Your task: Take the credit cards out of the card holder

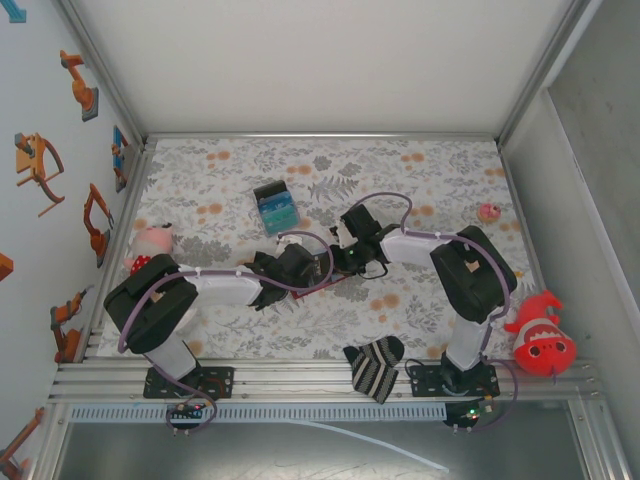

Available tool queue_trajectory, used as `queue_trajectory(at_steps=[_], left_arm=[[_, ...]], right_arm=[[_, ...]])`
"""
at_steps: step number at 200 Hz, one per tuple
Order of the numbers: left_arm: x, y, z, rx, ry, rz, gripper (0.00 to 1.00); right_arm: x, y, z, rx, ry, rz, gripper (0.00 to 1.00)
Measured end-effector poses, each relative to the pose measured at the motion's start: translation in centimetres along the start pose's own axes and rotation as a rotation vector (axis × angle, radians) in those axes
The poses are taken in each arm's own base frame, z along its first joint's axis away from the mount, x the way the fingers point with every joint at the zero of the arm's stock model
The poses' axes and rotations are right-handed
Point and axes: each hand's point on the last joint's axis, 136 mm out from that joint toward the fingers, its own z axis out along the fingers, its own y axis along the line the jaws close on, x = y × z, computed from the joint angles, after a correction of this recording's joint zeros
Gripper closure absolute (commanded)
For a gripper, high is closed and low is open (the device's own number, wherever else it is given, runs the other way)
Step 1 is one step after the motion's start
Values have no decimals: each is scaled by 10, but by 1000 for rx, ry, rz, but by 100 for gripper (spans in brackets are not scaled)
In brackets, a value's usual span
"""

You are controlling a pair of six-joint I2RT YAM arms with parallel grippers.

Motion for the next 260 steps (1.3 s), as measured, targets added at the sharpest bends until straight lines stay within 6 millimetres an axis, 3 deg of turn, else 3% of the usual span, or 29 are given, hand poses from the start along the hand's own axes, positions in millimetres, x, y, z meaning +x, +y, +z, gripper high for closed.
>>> queue_trajectory(at_steps=[52, 72, 99, 120, 171, 189, 260], left_arm=[[0, 0, 0, 1, -2, -2, 3], [0, 0, 0, 1, -2, -1, 3], [-1, -1, 0, 2, -3, -2, 3], [-1, -1, 0, 2, -4, -3, 3], [-1, -1, 0, 5, -4, -4, 3], [-1, -1, 0, 5, -4, -7, 3], [3, 6, -11, 16, 1, -15, 3]], right_arm=[[0, 8, -1, -46, 2, -7, 91], [-2, 13, -2, -69, -5, -17, 90], [-3, 14, -2, -76, -5, -22, 79], [-3, 16, -2, -90, -3, -30, 79], [-4, 19, -2, -101, -5, -54, 100], [-7, 17, -3, -81, -11, -73, 100], [-17, 15, -35, 62, -76, -208, 100]])
